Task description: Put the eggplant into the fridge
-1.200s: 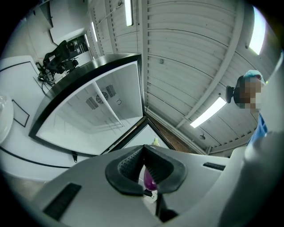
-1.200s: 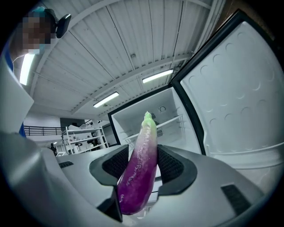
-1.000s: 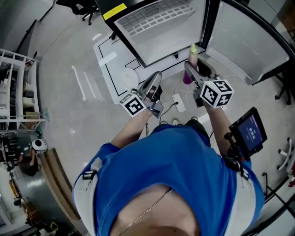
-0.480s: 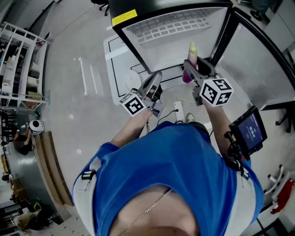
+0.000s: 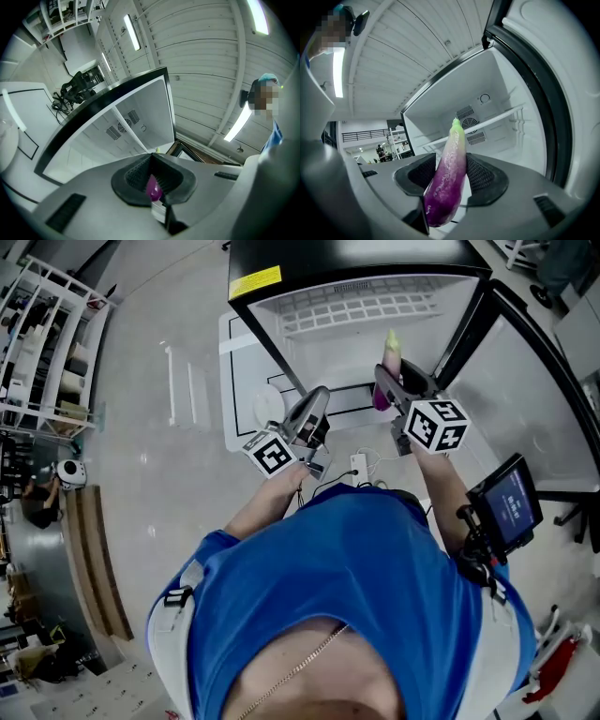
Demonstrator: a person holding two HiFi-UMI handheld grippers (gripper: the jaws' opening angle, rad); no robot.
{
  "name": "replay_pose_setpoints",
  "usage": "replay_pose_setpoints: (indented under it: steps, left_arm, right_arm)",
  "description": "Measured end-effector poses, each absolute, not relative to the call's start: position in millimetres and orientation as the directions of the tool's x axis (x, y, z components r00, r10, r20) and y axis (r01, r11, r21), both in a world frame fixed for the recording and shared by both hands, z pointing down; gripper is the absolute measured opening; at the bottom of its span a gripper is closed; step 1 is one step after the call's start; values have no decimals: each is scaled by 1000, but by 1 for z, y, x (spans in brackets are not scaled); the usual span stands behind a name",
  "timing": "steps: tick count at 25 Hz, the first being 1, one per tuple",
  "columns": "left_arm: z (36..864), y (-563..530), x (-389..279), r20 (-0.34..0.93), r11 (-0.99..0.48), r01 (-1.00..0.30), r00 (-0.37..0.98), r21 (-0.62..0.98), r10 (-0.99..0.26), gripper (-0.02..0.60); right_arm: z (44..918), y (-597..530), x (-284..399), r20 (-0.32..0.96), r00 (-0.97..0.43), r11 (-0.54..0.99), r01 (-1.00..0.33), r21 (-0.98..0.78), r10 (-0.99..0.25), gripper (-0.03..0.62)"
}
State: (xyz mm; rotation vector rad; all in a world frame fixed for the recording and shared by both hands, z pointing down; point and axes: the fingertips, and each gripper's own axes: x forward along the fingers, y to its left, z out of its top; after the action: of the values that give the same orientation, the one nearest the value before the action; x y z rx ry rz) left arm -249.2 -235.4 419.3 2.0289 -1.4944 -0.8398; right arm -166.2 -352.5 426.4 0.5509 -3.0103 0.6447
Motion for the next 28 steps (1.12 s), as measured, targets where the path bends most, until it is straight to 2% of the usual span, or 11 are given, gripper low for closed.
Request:
replay_pose_setpoints:
  steps: [14, 28]
  left_arm:
    - [429, -226, -257, -136, -198, -690, 143, 697, -980, 8]
    - [438, -214, -280, -127, -103, -703, 18, 704, -992, 8]
  right_arm:
    - [479, -369, -183, 211, -933, 844, -355, -401, -292, 209]
    - [527, -424, -237, 322, -909, 847, -379, -374, -265, 209]
